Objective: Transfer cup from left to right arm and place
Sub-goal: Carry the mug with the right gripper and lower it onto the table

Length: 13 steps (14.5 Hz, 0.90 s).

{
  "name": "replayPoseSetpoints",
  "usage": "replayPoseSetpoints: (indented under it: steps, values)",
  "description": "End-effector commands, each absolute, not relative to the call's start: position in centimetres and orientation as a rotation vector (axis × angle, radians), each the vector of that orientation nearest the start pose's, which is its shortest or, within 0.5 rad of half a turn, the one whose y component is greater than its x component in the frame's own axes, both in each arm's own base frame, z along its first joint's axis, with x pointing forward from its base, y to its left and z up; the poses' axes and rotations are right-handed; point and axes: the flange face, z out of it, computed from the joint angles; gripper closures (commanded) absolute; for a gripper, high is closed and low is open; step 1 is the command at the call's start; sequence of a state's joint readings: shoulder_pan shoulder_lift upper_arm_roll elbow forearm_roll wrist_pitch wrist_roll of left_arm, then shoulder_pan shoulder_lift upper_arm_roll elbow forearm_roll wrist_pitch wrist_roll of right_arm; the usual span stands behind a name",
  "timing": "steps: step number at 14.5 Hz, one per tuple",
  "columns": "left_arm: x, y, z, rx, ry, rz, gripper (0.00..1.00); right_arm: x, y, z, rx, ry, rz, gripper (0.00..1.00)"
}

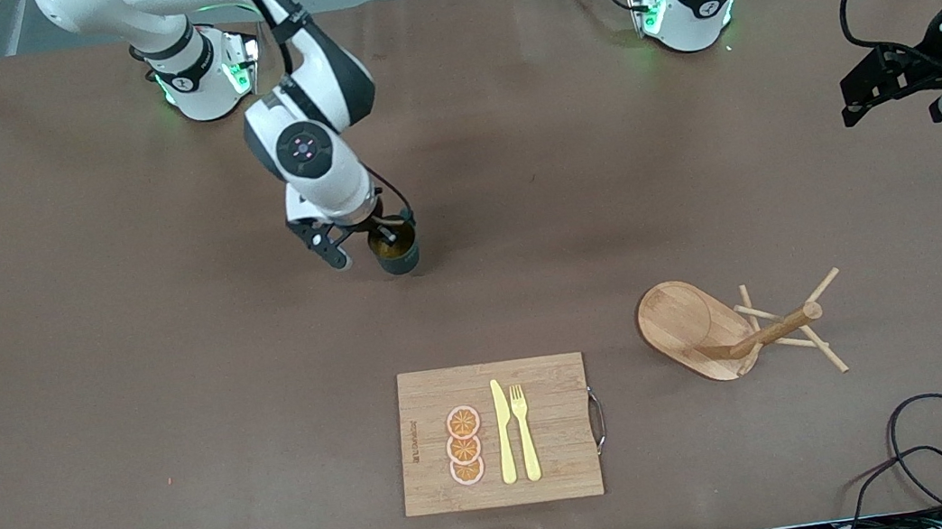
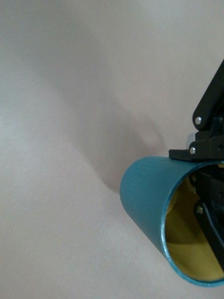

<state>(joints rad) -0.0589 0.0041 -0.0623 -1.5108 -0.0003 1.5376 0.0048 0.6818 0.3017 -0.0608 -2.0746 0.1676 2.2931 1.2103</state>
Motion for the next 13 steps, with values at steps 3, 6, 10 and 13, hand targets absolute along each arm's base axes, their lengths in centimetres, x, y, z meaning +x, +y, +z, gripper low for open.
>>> replayPoseSetpoints:
  steps: [3, 6, 10, 13]
  values:
    - [55.0, -7.0, 65.4, -3.122, 0.247, -0.094, 0.0, 47.8, 27.0, 29.1, -3.066, 0.56, 0.252, 1.0]
    - [54.9, -6.8, 65.1, -3.123, 0.252, -0.078, 0.0, 49.2, 21.4, 29.2, -3.077, 0.169, 0.243, 1.0]
    - [55.0, -6.9, 65.0, -3.124, 0.249, -0.075, 0.0, 50.1, 12.7, 30.3, -3.023, -0.287, 0.203, 1.0]
    - [55.1, -6.8, 64.9, -3.124, 0.247, -0.075, 0.0, 51.0, 5.7, 30.1, -2.954, -0.638, 0.164, 1.0]
